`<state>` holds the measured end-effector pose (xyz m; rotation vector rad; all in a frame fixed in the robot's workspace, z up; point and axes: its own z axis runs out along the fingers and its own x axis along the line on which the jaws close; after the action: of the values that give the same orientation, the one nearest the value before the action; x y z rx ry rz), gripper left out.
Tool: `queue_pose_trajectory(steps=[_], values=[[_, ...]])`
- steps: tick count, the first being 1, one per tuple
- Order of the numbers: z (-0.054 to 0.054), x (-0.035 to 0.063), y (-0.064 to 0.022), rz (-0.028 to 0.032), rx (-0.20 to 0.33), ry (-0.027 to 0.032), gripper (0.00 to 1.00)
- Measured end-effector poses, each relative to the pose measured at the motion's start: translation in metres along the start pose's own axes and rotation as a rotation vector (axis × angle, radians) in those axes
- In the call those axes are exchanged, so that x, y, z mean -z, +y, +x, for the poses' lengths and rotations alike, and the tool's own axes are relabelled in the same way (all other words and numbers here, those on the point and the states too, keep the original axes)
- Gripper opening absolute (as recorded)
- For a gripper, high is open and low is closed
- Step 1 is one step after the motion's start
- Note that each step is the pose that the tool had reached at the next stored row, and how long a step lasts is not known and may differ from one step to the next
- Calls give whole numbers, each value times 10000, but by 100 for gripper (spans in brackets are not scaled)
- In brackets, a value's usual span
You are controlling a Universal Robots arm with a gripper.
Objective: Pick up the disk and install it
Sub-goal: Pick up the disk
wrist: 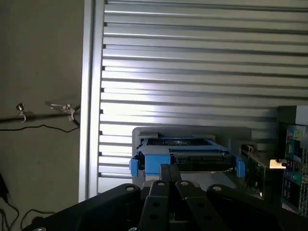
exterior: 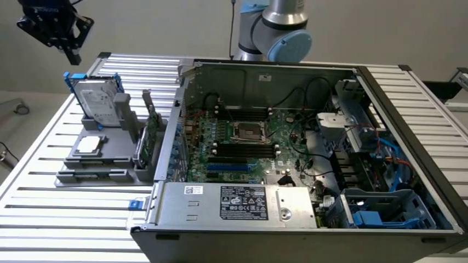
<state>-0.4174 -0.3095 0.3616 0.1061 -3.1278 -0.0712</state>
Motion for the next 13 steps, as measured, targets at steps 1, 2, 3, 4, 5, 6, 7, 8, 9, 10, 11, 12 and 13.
queue_pose_trajectory(steps=[1,2,3,4,5,6,7,8,9,10,11,12,13], values=[[0,-13,-1,2,179,5,11],[0,-27,-1,4,359,11,11],[-1,-39,-2,5,538,17,11],[-1,-49,-2,8,718,24,11],[-1,-55,-2,10,898,34,11],[-1,-62,-3,11,1093,44,11],[-1,-67,-3,13,1263,52,11],[-1,-74,-3,14,1453,60,11],[-1,-80,-3,16,1634,68,11],[-1,-85,-4,17,1813,76,11],[-1,-91,-4,19,1992,85,11],[-1,-97,-4,21,2173,93,11],[-1,-103,-5,23,2351,101,11]])
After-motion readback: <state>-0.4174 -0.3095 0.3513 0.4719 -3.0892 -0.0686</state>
